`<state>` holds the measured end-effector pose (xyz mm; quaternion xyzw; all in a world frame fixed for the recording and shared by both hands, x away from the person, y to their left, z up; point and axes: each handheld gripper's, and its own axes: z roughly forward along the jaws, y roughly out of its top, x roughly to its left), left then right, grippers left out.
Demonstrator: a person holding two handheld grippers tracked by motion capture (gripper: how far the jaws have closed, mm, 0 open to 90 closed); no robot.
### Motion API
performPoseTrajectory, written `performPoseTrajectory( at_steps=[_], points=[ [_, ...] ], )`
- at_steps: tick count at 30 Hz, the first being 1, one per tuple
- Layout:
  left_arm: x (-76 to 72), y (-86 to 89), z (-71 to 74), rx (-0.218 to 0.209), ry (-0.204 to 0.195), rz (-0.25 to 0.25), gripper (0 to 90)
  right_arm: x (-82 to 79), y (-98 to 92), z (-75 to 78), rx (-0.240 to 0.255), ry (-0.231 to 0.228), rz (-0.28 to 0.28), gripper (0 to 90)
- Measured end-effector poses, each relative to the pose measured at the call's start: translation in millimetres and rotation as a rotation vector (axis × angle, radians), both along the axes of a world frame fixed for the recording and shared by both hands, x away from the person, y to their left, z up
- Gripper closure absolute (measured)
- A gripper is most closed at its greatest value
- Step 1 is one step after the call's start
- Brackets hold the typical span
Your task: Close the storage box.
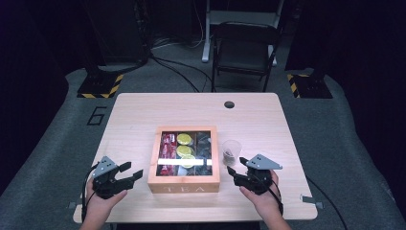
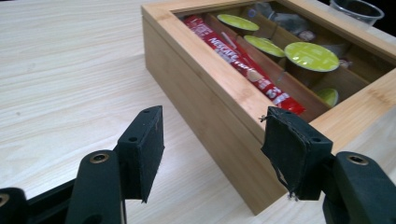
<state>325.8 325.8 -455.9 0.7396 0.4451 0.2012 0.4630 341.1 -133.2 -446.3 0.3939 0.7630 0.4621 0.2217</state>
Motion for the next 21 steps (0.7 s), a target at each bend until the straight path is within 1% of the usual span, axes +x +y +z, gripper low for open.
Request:
performPoseTrajectory(
  at_steps=[1,3,4,5,6,7,8,9,10,12,14,15,16,17,18,19,20,21],
  points=[
    [0.3,1.4,0.0,0.001,0.01,0.0,38.1,-0.1,-0.5,-0.6,-0.008,0.003,-0.002,39.8],
    [1.6,3.1,-1.2,0.01,0.007,0.01,38.2,0.0,-0.6,-2.0,-0.01,0.008,-0.009,39.9],
    [2.4,4.2,-1.7,0.021,0.007,0.01,38.1,0.6,-1.7,-2.6,-0.021,0.004,-0.001,40.0],
    [3.1,4.1,-3.0,0.023,0.001,0.02,38.1,0.6,-2.2,-3.0,-0.029,0.007,-0.003,40.1],
    [3.8,5.5,-3.2,0.038,0.01,0.015,38.1,0.7,-2.2,-3.6,-0.028,0.007,-0.01,40.1],
    [4.8,6.0,-4.2,0.045,0.009,0.021,38.1,1.2,-3.3,-4.2,-0.031,0.005,-0.004,40.1],
    [5.5,6.5,-4.9,0.044,0.017,0.023,38.1,1.1,-3.4,-4.7,-0.026,0.01,-0.013,40.1],
    [6.6,6.9,-5.9,0.044,0.019,0.025,38.1,1.7,-4.7,-5.3,-0.031,0.008,-0.015,40.1],
    [8.1,7.2,-6.9,0.046,0.02,0.027,38.1,2.2,-5.7,-6.3,-0.024,0.009,-0.019,40.1],
    [10.0,8.2,-7.6,0.051,0.028,0.026,38.1,3.7,-9.2,-8.4,-0.023,0.02,-0.023,40.1],
    [12.0,8.6,-8.9,0.05,0.031,0.031,38.1,5.3,-12.7,-11.1,-0.013,0.036,-0.042,40.2],
    [13.4,8.8,-10.1,0.052,0.024,0.036,38.1,6.1,-14.6,-12.5,-0.008,0.044,-0.049,40.3],
    [14.5,9.7,-10.2,0.054,0.037,0.03,38.2,7.0,-16.7,-13.9,-0.005,0.048,-0.055,40.3],
    [15.4,9.9,-11.1,0.05,0.041,0.033,38.1,7.6,-18.4,-15.1,-0.004,0.052,-0.064,40.3],
    [16.5,10.4,-11.7,0.049,0.045,0.033,38.2,7.6,-19.2,-16.2,-0.004,0.057,-0.076,40.3],
    [17.2,10.6,-12.1,0.042,0.052,0.034,38.1,7.8,-19.6,-17.2,-0.011,0.06,-0.076,40.4],
    [18.1,10.4,-13.0,0.032,0.05,0.038,38.1,7.9,-19.3,-18.1,-0.019,0.056,-0.076,40.4],
    [18.9,10.4,-13.3,0.031,0.055,0.035,38.1,7.4,-18.1,-18.8,-0.022,0.061,-0.08,40.6]
  ],
)
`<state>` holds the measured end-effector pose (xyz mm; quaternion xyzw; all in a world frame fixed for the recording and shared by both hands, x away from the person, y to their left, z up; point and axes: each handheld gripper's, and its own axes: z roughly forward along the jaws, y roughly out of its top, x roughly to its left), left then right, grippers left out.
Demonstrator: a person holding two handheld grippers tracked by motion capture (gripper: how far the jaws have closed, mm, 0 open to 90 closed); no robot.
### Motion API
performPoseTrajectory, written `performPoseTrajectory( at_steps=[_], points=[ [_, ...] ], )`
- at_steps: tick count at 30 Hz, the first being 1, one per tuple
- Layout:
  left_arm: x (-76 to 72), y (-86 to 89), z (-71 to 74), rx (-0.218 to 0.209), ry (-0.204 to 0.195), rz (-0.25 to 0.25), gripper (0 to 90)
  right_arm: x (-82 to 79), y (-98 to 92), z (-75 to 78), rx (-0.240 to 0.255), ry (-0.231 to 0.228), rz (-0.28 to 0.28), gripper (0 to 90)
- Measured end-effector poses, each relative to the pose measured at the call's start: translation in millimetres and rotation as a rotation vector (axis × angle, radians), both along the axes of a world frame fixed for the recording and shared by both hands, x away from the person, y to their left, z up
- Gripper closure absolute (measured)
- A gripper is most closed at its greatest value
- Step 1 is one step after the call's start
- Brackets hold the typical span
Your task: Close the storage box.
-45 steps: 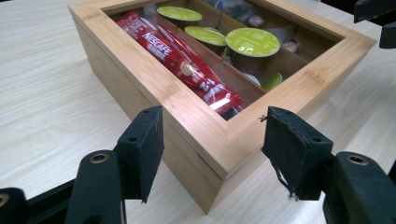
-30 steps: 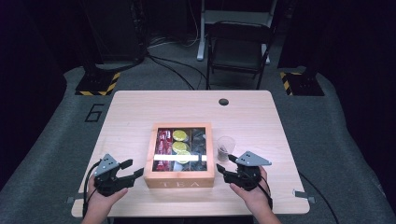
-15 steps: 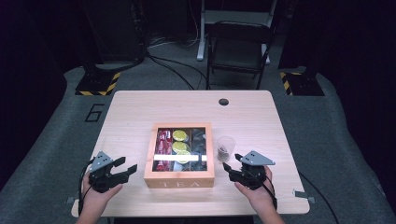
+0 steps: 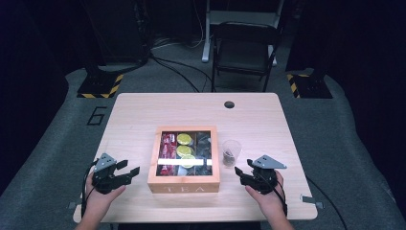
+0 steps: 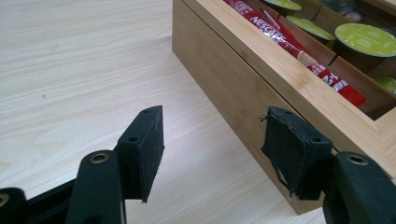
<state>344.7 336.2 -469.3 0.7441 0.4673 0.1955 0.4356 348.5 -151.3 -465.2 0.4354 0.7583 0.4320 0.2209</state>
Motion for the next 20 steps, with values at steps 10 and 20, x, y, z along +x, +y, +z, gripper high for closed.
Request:
performPoseTrajectory(
  at_steps=[10,20],
  points=[
    [9.9,-3.5,-5.6,0.018,0.029,-0.017,38.1,0.4,1.7,-5.8,-0.021,0.003,0.004,41.2],
    [13.3,-11.0,-3.6,0.012,0.021,-0.036,38.1,-11.2,0.3,-0.6,0.048,-0.038,0.092,41.6]
  ],
)
